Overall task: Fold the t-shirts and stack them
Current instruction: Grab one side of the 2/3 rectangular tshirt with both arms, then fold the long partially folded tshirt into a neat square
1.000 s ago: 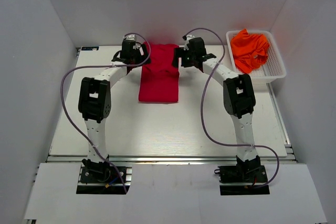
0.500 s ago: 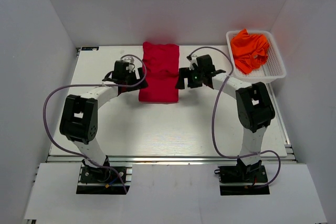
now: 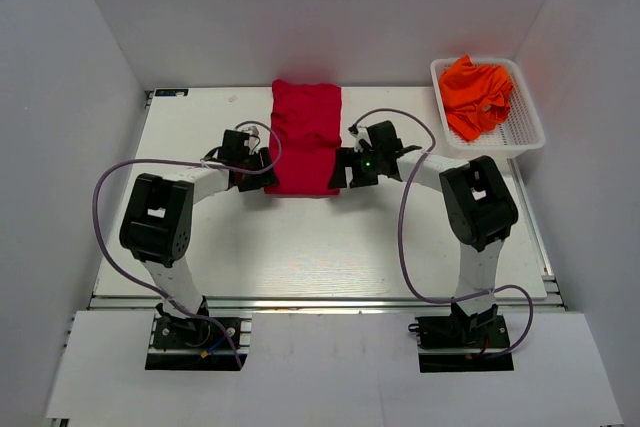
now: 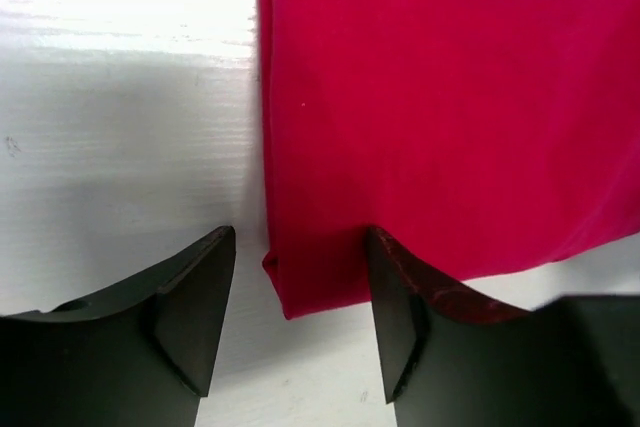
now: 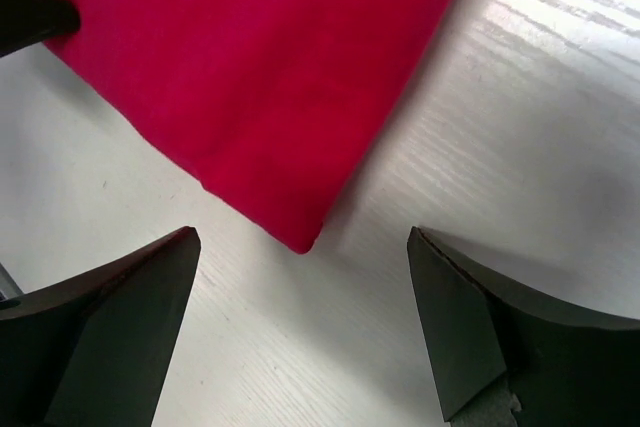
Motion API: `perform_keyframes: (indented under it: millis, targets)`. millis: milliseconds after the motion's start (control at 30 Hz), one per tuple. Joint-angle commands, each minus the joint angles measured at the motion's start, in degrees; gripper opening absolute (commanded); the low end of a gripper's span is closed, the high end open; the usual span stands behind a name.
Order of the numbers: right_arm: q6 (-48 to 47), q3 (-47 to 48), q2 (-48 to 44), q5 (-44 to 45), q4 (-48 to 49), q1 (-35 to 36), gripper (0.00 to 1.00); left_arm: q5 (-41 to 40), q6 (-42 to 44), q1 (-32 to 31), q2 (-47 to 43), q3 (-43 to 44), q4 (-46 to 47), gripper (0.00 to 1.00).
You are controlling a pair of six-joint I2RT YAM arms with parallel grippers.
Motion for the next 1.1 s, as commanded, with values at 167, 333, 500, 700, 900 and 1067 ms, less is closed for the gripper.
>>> perform_keyframes:
  millis: [167,333,500,700,900,1067]
  targets:
    - [1.5,2.0,2.9,-2.5,1.3,1.0,0.86,2.4,-1.7,0.1,1.1,-3.4,2.0,0.51]
    - [1.9,2.6,4.5,-4.7,1.4,1.1,0.54,3.4,-2.2,0.1,1.7,-4.0,2.5,0.25]
    - [2.0,0.5,2.7,-3.9,2.2,1.1,0.10,5.1,-2.2,0.1,1.7,-5.1,2.6,0.00]
    - [0.1,-2.9,-4.0,-4.7,0.6,1.4,0.00,10.4,-1.5,0.1,-7.3,-8.1,0.5,0.00]
    - [-1.7,-10.4,-19.0,-9.1,-4.9,1.2,0.00,21.2,-1.0,0.1,-22.8,-13.9,-2.3,0.00]
    - [-5.6,-9.2,-28.0,-11.3,-13.1,1.1,0.00,25.7,0.3,0.1,-32.4,-15.2,-10.4,0.00]
